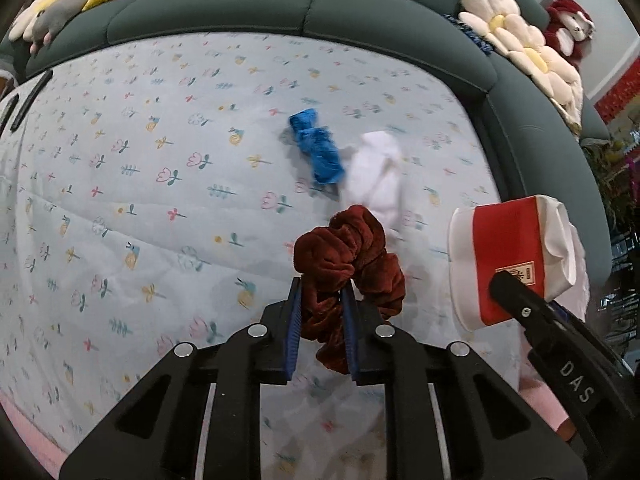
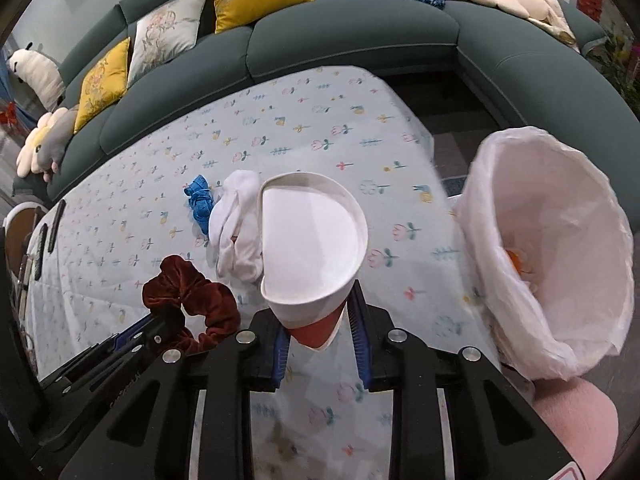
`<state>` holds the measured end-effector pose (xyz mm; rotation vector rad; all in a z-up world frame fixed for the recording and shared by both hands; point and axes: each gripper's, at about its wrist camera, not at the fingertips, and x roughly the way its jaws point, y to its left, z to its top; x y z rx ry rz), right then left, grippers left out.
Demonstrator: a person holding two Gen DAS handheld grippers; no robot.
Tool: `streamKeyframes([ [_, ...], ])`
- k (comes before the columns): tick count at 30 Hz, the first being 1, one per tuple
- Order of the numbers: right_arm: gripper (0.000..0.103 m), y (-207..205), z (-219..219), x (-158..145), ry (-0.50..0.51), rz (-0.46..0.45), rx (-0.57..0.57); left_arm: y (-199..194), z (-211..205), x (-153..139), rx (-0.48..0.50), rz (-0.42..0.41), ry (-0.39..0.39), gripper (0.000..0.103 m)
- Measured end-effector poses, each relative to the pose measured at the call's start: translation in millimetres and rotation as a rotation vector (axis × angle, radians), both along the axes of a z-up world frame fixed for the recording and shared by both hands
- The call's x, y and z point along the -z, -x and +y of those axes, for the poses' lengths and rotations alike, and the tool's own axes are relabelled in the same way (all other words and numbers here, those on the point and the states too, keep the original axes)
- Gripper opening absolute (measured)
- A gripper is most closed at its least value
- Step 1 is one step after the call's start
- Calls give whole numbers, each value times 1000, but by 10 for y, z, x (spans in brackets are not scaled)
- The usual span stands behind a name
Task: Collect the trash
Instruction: 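Carry the scrunchie and white cup over the wastebasket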
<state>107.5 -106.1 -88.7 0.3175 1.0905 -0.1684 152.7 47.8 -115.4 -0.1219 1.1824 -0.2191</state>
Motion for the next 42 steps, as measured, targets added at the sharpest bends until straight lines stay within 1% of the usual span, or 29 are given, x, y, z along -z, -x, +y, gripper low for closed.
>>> streamKeyframes([
  [13,26,542,-431,-518,11,-134,50,422,-605,-650,123,-148,-20,18],
  [23,26,929,-1097,-803,23,-216,162,639,-1264,-965,256,-229,-28,18],
  [27,26,1063,-1351,-863,46,-234,201,695,-1567,-1069,310,-257,-19,18],
  [32,26,1221,-1698,-861,45,-241,261,769,-2000,-1157,384,-284,-10,18],
  [40,26,1428,-2127,-833,52,-241,330,755,-2519,-1146,470,-282,3,19],
  [42,26,1440,-2190,-834,51,-241,341,710,-2636,-1137,492,-267,18,24],
])
